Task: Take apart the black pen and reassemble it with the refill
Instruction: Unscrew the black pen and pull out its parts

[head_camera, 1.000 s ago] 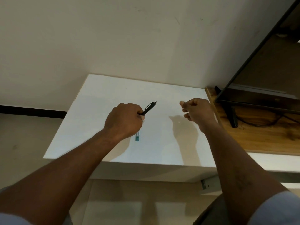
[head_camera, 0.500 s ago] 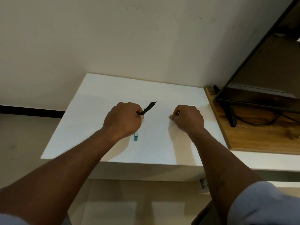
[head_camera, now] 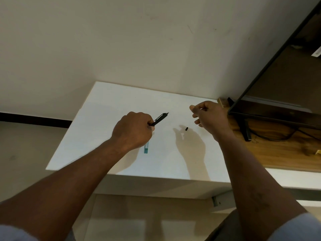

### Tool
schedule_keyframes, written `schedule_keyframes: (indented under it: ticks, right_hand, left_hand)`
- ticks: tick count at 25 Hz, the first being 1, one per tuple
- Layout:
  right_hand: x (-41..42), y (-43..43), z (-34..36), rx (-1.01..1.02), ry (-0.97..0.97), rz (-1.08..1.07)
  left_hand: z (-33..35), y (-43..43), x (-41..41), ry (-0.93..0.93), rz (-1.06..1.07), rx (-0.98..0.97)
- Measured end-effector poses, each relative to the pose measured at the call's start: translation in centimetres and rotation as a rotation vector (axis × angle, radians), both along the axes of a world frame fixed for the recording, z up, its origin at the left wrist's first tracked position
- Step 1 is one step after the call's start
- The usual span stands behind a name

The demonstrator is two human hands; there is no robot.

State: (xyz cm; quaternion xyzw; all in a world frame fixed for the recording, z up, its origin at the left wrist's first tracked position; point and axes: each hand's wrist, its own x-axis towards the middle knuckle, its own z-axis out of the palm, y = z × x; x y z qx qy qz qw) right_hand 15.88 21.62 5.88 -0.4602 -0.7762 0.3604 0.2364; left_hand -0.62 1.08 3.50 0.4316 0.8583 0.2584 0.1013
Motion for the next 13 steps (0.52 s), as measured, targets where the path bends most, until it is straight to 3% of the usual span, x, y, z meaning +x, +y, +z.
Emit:
schedule_keyframes:
  ticks: [5, 13]
  right_hand:
    - [-0.9, -2.2, -0.2, 0.055, -0.178, 0.218]
    - [-1.8, -3.9, 0.7, -0.192, 0.014, 0.339]
  left_hand:
    - [0.0, 0.1, 0.4, 0.011, 0.001, -0.004]
    - [-0.1, 0.1, 0.4, 0.009, -0.017, -0.007]
